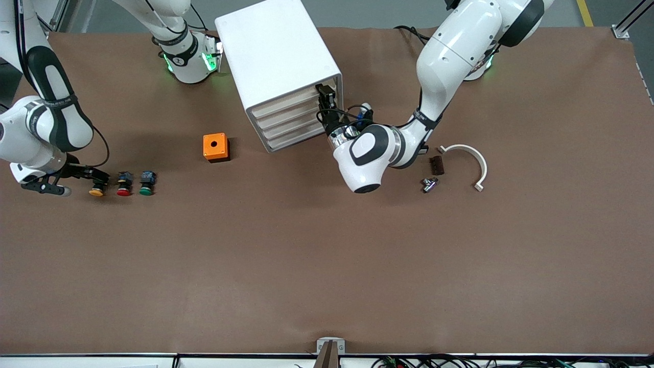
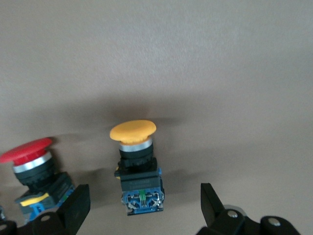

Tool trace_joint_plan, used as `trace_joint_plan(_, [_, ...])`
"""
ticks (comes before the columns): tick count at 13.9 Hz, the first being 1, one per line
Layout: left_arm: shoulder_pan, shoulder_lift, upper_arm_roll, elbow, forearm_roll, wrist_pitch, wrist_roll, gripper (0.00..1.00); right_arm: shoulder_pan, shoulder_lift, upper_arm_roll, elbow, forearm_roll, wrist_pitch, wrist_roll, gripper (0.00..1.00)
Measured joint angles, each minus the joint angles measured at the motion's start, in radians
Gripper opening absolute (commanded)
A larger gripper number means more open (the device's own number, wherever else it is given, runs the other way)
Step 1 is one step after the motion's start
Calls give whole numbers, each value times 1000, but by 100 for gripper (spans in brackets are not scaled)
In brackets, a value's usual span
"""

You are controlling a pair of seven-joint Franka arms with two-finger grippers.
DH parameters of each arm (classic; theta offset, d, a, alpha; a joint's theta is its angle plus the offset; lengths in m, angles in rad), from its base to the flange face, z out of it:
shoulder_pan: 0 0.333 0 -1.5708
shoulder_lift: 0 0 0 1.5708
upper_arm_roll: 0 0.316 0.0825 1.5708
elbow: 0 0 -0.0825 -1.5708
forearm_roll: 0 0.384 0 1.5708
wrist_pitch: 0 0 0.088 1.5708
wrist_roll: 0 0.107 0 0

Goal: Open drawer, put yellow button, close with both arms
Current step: 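Pull the drawer open with the left gripper while the right gripper grasps the yellow button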

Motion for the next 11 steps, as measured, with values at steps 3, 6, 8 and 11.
trace_joint_plan(3, [7,-1,41,5,-15,-22,-5,3,-2,22,0,-4,0,5,0,100])
trace_joint_plan(6, [50,-2,79,13,-22,-39,-17,4,-2,33,1,-4,0,6,-18,55])
trace_joint_plan(8, [88,-2,81,14,-25,-35,-17,6,-7,36,0,-5,0,6,-54,0])
trace_joint_plan(11, [133,-2,88,16,-33,-25,-17,7,-25,38,0,-6,0,6,-83,0])
